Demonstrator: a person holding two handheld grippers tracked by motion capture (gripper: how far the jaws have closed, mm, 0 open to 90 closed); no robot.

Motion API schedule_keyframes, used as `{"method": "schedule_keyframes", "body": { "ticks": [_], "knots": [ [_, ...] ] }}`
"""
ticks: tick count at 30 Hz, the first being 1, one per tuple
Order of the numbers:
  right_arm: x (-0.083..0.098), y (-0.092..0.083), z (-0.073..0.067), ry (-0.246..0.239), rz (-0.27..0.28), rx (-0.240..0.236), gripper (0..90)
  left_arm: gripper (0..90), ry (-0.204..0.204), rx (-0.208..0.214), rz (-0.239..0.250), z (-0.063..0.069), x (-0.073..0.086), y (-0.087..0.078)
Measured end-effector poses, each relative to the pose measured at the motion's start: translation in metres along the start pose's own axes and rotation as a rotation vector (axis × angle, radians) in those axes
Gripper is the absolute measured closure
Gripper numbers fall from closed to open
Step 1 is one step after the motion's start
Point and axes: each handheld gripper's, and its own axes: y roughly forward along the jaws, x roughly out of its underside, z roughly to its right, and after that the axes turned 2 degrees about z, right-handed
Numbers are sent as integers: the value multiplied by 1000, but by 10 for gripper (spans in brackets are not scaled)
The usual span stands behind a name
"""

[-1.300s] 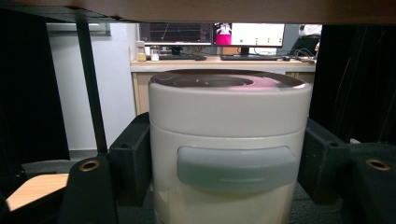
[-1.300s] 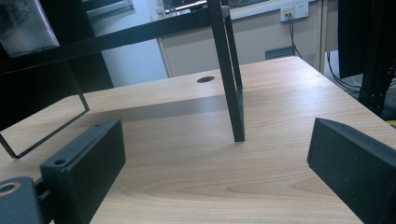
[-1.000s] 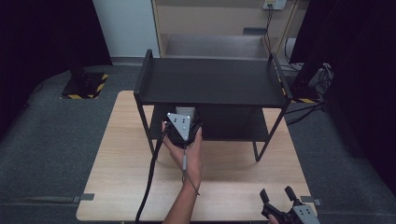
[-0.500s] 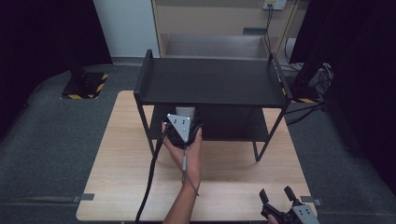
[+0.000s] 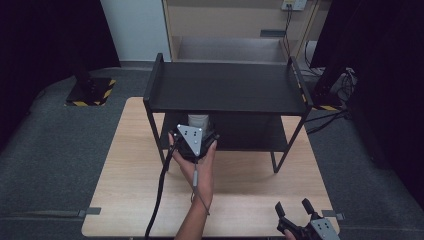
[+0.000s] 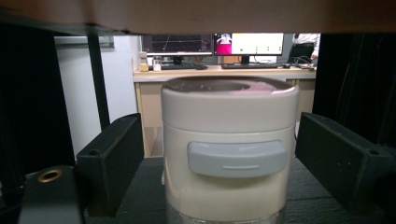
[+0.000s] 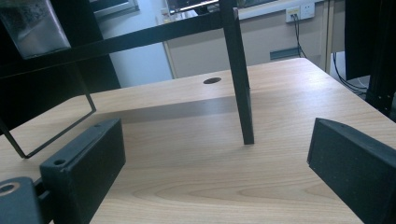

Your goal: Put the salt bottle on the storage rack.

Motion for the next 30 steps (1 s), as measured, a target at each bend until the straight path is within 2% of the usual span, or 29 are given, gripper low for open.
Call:
{"method": "schedule_keyframes", "body": {
  "ticks": [4, 6, 9, 13, 17, 24, 30],
  "knots": [
    [0, 0, -1, -1, 2, -2, 42, 138, 9, 7, 3, -2, -4, -8],
    [-1, 0, -2, -3, 2, -4, 41, 137, -3, 19, 3, -4, -5, -13],
    [-1, 0, -4, -4, 3, -6, 41, 134, 2, 33, 4, -7, -5, -25],
    [-1, -1, -7, -4, 6, -9, 41, 130, -17, 58, -2, -14, -3, -42],
    [1, -1, -9, -5, 9, -12, 40, 128, -28, 64, 0, -22, 0, -62],
    [1, -4, -13, -6, 10, -20, 39, 122, -74, 99, -24, -43, 12, -89],
    [2, -6, -15, -5, 12, -21, 39, 119, -81, 105, -47, -56, 28, -111]
  ]
}}
